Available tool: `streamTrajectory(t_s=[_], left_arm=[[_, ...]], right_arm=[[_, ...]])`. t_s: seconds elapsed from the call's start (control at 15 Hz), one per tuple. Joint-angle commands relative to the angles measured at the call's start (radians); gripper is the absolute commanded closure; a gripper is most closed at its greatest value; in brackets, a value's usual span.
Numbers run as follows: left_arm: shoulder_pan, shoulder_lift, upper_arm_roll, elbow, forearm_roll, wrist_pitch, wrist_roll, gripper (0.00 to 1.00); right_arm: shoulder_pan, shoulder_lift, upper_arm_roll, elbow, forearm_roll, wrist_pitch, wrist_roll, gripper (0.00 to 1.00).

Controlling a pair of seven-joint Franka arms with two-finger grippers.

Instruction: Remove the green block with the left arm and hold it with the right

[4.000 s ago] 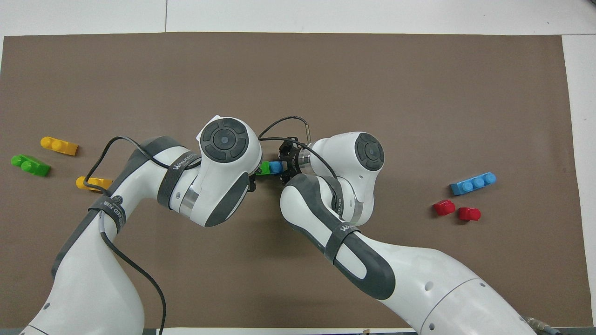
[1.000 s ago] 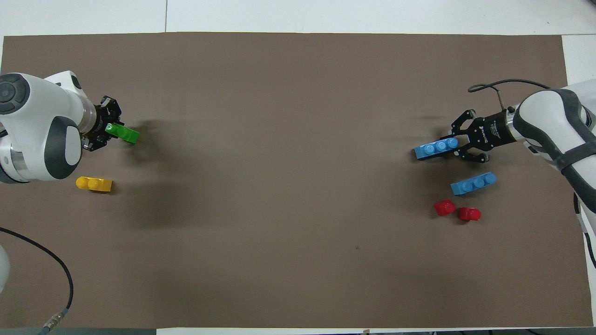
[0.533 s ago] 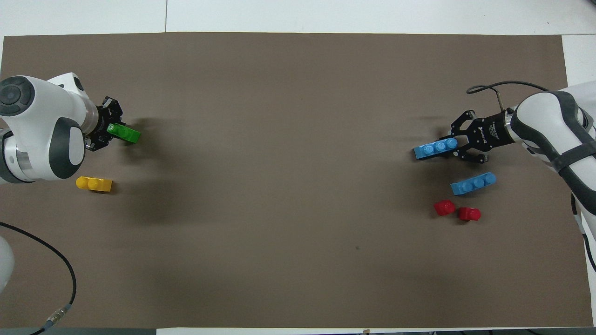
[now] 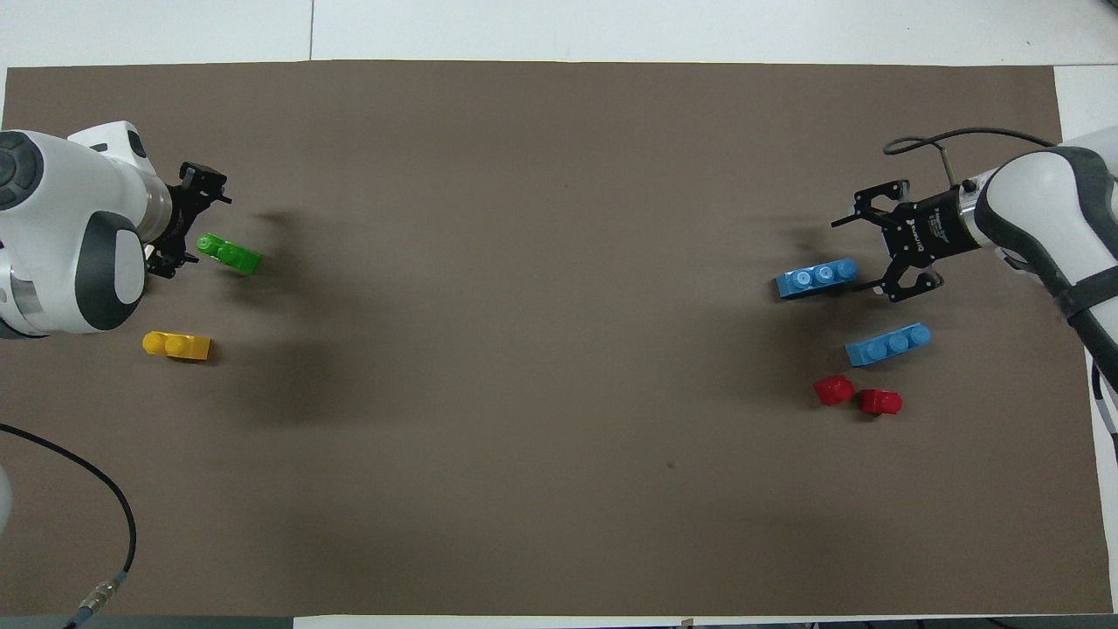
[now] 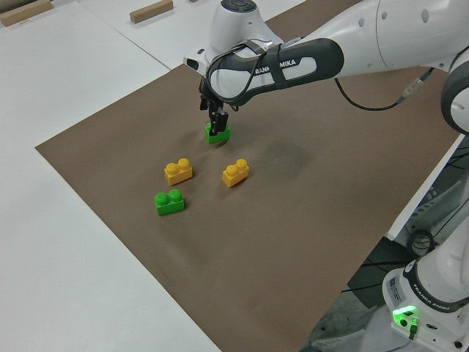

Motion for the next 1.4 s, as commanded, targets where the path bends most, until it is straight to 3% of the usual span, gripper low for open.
streamTrajectory(t_s=[0.0,0.13,0.4,0.67,0.87,1.33], left_arm=[[-0.001,-0.076,-0.005,0.011,0.016,-0.081,0.094,0.0],[-0.002,-0.112,-0.01,0.016,0.016,-0.122,0.184,0.0],[-0.001,-0.202,-0.014,0.017,0.019,-0.21,0.43,0.0],[-0.001,-0.25,-0.017,0.12,0.01,-0.415,0.709,0.0],[-0.002,-0.342,-0.02,0.117,0.004,-0.536,0.817,0.0],[-0.009,-0.449,-0.031,0.125,-0.065,-0.693,0.961,0.0]], right_arm=[[0.017,-0.103,0.013,0.014,-0.097,-0.054,0.022,0.0],[0.046,-0.171,0.013,0.035,-0.197,-0.109,-0.014,0.0],[0.083,-0.306,0.015,0.06,-0.347,-0.262,-0.354,0.0],[0.132,-0.442,0.015,0.061,-0.435,-0.367,-0.621,0.0],[0.149,-0.504,0.016,0.064,-0.478,-0.41,-0.839,0.0],[0.147,-0.51,0.018,0.046,-0.509,-0.339,-0.89,0.0]])
